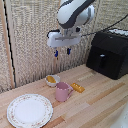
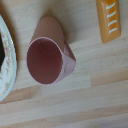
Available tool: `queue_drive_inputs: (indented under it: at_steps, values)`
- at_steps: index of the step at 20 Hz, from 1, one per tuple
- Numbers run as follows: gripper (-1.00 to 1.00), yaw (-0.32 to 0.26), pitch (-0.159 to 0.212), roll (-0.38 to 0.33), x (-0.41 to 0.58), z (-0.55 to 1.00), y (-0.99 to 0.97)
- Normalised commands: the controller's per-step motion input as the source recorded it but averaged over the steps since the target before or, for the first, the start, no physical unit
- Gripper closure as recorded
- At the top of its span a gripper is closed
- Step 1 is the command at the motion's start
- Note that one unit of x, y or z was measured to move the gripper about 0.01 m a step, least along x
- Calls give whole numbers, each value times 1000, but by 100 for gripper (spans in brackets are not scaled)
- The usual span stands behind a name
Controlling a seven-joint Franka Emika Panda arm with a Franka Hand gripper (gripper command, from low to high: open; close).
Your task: Kindly move the gripper close to the hot dog bowl. Grip the bowl lightly with the gripper, taking care not to crush the hot dogs. Elevate the bowl a little, ensuring it remains flat to stop hot dogs from tumbling. Transport the gripper and bowl to the white plate, then lower it down cautiously. Relinquish the gripper, letting the bowl rest on the plate.
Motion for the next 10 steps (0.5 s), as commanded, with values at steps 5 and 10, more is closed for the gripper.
queue_drive_inputs:
  at_steps: [5,10]
  values:
    - [-100,-169,25,9,487,-105,-352]
    - [-100,-149,19,3,403,-124,-313]
